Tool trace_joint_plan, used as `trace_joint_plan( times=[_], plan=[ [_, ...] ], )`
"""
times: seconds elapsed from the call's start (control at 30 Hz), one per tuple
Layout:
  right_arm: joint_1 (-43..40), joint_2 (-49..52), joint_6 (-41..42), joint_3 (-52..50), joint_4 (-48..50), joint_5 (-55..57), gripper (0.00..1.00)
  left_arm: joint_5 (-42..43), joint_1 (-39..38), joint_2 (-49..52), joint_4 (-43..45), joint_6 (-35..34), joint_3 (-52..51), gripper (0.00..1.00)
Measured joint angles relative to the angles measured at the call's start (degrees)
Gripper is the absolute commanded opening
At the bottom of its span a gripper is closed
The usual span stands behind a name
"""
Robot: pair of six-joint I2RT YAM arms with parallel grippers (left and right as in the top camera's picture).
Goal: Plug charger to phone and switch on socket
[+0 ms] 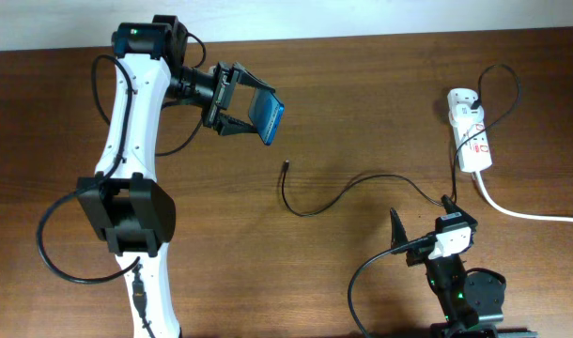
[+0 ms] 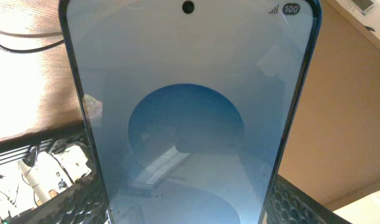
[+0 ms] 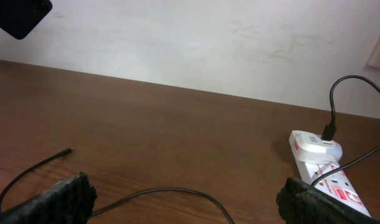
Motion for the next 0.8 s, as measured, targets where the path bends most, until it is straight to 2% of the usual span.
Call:
trace_joint_plan(
  times=[0.1, 0.4, 0.6, 0.73, 0.8],
  plan=[
    [0.0, 0.0, 0.57, 0.0, 0.0, 0.0, 0.98, 0.0, 0.0, 0.0, 0.0, 0.0, 0.0, 0.0],
    [0.0, 0.0, 13.29, 0.0, 0.11, -3.76, 0.98, -2.4, 0.0, 0.0, 0.0, 0.0, 0.0, 0.0],
    [0.0, 0.0, 20.61, 0.87, -0.7, -8.79, 0.98, -12.76, 0.0, 0.0, 0.46, -0.02, 0.07, 0.0],
    [0.0, 0.5, 23.1, 5.84, -2.78, -10.82, 0.99, -21.44, -0.02, 0.0, 0.5, -1.31, 0.07, 0.0],
    [0.0, 5.11, 24.06, 10.03, -4.2, -11.58, 0.98, -26.97, 0.0, 0.0, 0.92, -4.02, 0.07, 0.0]
  ],
)
